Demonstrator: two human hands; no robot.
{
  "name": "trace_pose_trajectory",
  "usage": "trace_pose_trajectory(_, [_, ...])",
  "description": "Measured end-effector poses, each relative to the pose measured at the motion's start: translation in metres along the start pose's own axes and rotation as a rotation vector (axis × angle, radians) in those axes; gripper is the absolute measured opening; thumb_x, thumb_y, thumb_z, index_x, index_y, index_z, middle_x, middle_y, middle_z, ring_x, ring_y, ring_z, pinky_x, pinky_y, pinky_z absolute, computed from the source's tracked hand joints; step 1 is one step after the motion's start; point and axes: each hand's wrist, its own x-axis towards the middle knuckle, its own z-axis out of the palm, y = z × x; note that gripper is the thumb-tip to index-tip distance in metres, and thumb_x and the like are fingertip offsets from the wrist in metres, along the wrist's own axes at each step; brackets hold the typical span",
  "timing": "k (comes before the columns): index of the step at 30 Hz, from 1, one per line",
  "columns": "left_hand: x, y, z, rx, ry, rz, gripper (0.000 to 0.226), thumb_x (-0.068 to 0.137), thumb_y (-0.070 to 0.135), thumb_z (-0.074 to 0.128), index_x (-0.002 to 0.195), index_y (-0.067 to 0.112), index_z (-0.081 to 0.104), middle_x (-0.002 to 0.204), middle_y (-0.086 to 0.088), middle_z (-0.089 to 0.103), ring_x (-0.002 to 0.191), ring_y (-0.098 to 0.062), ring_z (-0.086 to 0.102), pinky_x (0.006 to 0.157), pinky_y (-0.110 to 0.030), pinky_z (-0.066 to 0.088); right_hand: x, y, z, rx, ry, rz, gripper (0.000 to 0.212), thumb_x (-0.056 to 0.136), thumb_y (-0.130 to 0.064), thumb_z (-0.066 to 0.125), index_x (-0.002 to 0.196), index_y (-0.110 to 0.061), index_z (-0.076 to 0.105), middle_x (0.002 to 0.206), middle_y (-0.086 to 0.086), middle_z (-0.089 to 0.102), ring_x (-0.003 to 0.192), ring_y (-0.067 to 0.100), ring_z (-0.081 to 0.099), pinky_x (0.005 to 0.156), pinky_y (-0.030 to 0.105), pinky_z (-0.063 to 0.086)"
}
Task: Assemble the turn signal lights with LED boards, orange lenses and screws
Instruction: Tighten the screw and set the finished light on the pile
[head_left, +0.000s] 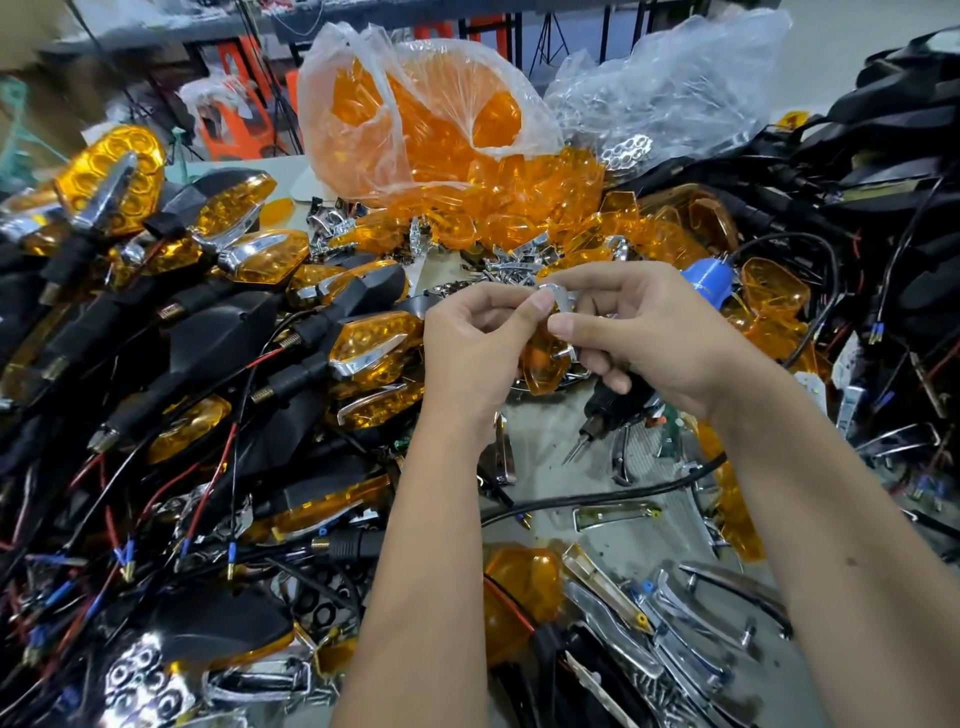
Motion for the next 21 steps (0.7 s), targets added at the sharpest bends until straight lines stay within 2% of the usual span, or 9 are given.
trace_pose_trajectory(2, [-0.0007,0.0012,0.0011,0.001,-0.009,0.004,0.008,0.091,0.02,0.079,0.085,0.015,0.077,0.062,0.006,0.071,0.055,-0.003,0.061,0.055,-0.017,0.048,-0.0015,-0.0022,-0.0027,-0.005,0.013,0.01,0.042,0.077,-0.029,0.09,0.113,-0.018,0.071,0.069,0.013,0.056,0.051,0.022,0.049,0.038,0.023,0.04])
trace_pose_trajectory(5, [-0.0001,0.0022,0.0016,-0.013,0.004,0.001,0.007,0.092,0.021,0.079,0.087,0.016,0.078,0.075,-0.003,0.078,0.069,-0.013,0.072,0.067,-0.03,0.058,-0.0025,-0.0028,-0.0037,-0.035,0.06,-0.018,0.044,0.071,-0.034,0.093,0.099,-0.015,0.064,0.067,0.013,0.058,0.049,0.023,0.048,0.038,0.022,0.036])
trace_pose_trajectory(10, [-0.0019,0.0025,0.0033,0.005,0.013,0.034,0.008,0.091,0.02,0.08,0.084,0.017,0.079,0.076,-0.01,0.077,0.07,-0.022,0.071,0.07,-0.044,0.06,-0.0013,-0.0021,0.004,-0.13,0.153,-0.057,0.057,0.07,-0.033,0.094,0.095,-0.003,0.053,0.069,0.031,0.056,0.046,0.022,0.044,0.038,0.023,0.035])
trace_pose_trajectory(12, [-0.0023,0.0025,0.0035,0.006,0.015,0.055,0.008,0.09,0.02,0.081,0.083,0.019,0.079,0.076,-0.008,0.077,0.07,-0.021,0.071,0.069,-0.041,0.06,-0.0009,-0.0024,0.0046,-0.152,0.172,-0.053,0.057,0.069,-0.036,0.094,0.095,-0.004,0.054,0.069,0.022,0.057,0.045,0.018,0.043,0.038,0.022,0.035])
trace_pose_trajectory(14, [-0.0019,0.0033,0.0024,-0.025,0.008,0.064,0.008,0.091,0.021,0.08,0.083,0.021,0.079,0.075,-0.006,0.077,0.069,-0.017,0.071,0.066,-0.032,0.06,-0.0015,-0.0033,0.0038,-0.124,0.167,-0.017,0.056,0.067,-0.039,0.093,0.099,-0.009,0.059,0.079,0.014,0.06,0.046,0.013,0.042,0.038,0.022,0.034])
trace_pose_trajectory(17, [-0.0017,0.0043,0.0012,-0.05,-0.03,0.067,0.006,0.093,0.022,0.078,0.088,0.02,0.078,0.075,-0.002,0.077,0.07,-0.013,0.07,0.065,-0.029,0.059,-0.0025,-0.0042,0.0017,-0.027,0.117,0.012,0.045,0.072,-0.033,0.09,0.108,-0.017,0.068,0.09,0.013,0.061,0.053,0.016,0.042,0.04,0.022,0.033])
trace_pose_trajectory(21, [-0.0012,0.0067,-0.0057,-0.08,-0.072,0.057,0.002,0.095,0.02,0.076,0.094,0.019,0.076,0.081,0.002,0.078,0.074,-0.01,0.073,0.063,-0.021,0.056,-0.0032,-0.0044,-0.0019,0.055,0.062,0.005,0.04,0.081,-0.03,0.081,0.114,-0.009,0.072,0.089,0.011,0.064,0.061,0.015,0.053,0.046,0.022,0.043])
